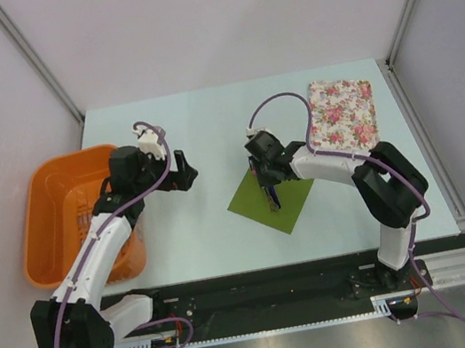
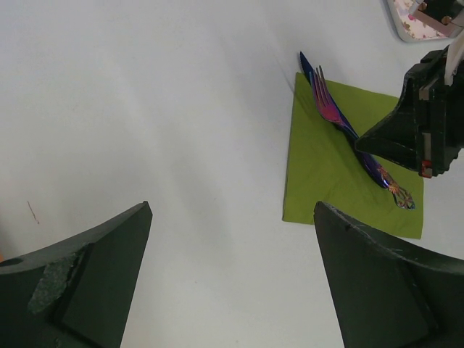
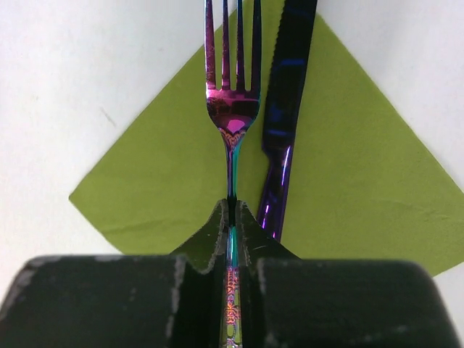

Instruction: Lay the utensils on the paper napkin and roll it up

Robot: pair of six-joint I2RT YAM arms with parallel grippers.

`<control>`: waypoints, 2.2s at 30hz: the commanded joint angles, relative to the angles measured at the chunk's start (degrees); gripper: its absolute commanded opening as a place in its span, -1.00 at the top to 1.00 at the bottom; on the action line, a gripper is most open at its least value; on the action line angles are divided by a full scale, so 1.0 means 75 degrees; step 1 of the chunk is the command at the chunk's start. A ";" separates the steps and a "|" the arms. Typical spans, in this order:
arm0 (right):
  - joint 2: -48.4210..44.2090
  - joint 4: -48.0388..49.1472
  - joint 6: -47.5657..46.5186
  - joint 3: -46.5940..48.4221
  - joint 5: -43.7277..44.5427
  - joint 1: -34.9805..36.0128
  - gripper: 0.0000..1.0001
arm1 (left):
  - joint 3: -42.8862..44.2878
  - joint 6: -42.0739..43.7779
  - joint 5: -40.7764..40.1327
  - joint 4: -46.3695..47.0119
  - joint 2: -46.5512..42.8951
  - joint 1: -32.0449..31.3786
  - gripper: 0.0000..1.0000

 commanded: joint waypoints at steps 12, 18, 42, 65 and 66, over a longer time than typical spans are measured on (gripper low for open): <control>0.0706 0.0590 0.0432 0.0604 0.0257 -0.0362 0.89 | -0.0110 -0.0116 0.0176 0.0304 0.0070 0.0004 -0.99; 0.0824 0.0649 0.0361 0.0627 0.0151 -0.0350 0.76 | -0.0134 -0.0069 0.0211 0.0281 0.0117 0.0016 -1.00; -0.1789 -0.0336 -0.1887 0.0546 -0.4368 -0.2525 -0.39 | -0.0836 0.3609 0.0680 -0.1172 -0.1628 -0.1634 -0.99; -0.0713 -0.2164 -0.3201 -0.0767 -0.7442 -0.5025 -0.18 | 0.0792 0.4032 -0.2122 0.1650 0.3562 -0.7531 -0.38; -0.0641 -0.2164 -0.3213 -0.0767 -0.7454 -0.5154 -0.18 | 0.0781 0.4090 -0.2121 0.1872 0.3783 -0.7542 -0.36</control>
